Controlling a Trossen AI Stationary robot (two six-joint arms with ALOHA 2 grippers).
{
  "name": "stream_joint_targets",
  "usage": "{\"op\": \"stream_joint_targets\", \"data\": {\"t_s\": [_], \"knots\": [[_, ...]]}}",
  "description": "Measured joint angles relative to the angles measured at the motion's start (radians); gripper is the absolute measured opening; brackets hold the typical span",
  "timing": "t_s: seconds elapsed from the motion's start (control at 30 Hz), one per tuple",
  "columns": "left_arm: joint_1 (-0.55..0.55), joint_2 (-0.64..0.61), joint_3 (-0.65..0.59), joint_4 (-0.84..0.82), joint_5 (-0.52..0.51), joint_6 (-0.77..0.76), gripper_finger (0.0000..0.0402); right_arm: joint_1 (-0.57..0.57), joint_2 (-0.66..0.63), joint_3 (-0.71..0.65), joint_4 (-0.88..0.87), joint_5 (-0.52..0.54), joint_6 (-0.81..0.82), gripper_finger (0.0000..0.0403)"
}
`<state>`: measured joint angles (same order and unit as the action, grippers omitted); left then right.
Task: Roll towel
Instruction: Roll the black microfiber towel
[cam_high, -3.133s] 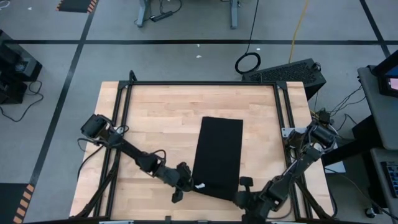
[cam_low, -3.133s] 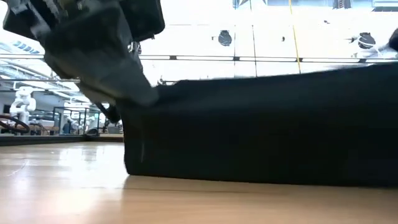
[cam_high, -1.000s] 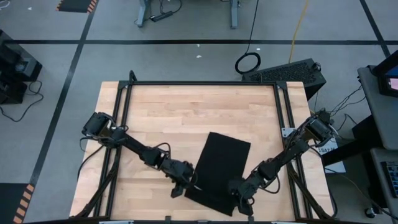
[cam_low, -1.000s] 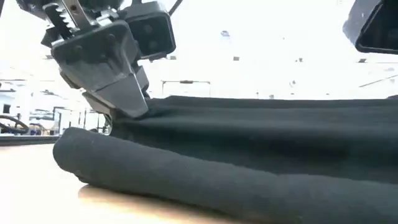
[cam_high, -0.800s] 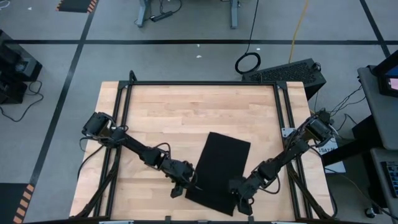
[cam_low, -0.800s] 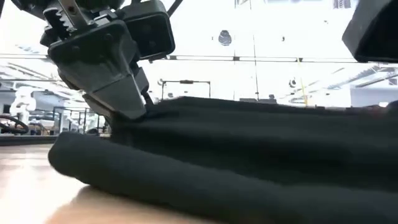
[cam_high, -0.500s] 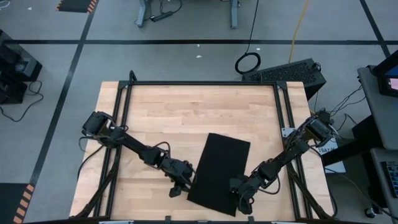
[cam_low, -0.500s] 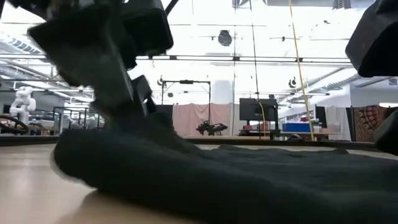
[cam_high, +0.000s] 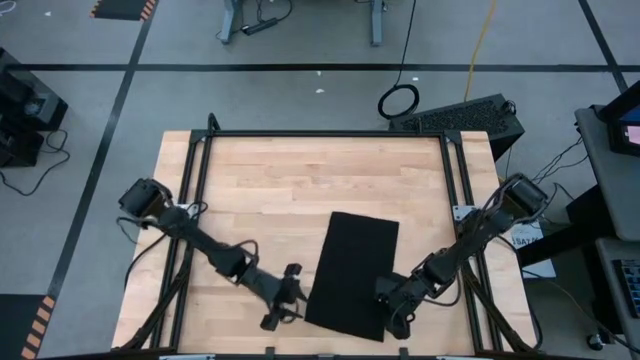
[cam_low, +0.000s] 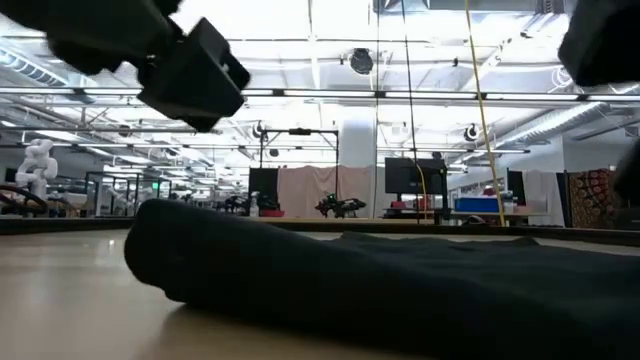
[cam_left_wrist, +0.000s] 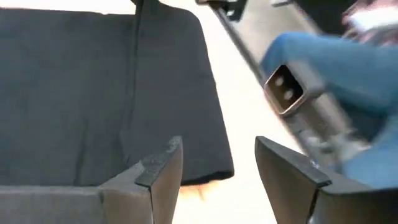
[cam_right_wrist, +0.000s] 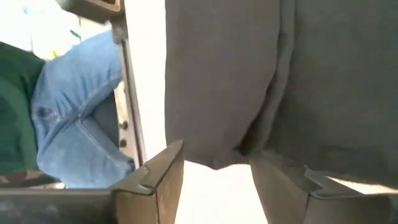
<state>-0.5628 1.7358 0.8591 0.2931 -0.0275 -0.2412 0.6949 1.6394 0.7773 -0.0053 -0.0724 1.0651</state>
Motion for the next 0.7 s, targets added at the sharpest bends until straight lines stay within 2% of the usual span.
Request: {"op": "stream_joint_targets", "data": {"t_s": [0.23,0.3,0.4,0.47,0.57,0.7], "knots": [[-0.128,0.04,0.0,0.125,-0.243,0.148,0.021,0.02,-0.094,0.0,-0.142,0.089,0.038,0.0159],[-0.153,0.052,-0.001,0.135,-0.293,0.179,0.0222,0.054,-0.116,0.0,-0.125,0.188,0.026,0.0154],[-0.18,0.062,0.0,0.155,-0.36,0.222,0.0252,0.139,-0.108,0.0,-0.049,0.455,-0.057,0.0148],[-0.183,0.082,0.0,0.175,-0.382,0.232,0.0274,0.19,-0.084,0.001,0.017,0.549,-0.1,0.0146],[-0.178,0.119,-0.001,0.219,-0.38,0.277,0.0298,0.247,-0.029,0.002,0.09,0.597,-0.097,0.0147],[-0.172,0.172,0.006,0.276,-0.385,0.369,0.03,0.278,0.091,0.048,0.124,0.594,-0.096,0.0155]]}}
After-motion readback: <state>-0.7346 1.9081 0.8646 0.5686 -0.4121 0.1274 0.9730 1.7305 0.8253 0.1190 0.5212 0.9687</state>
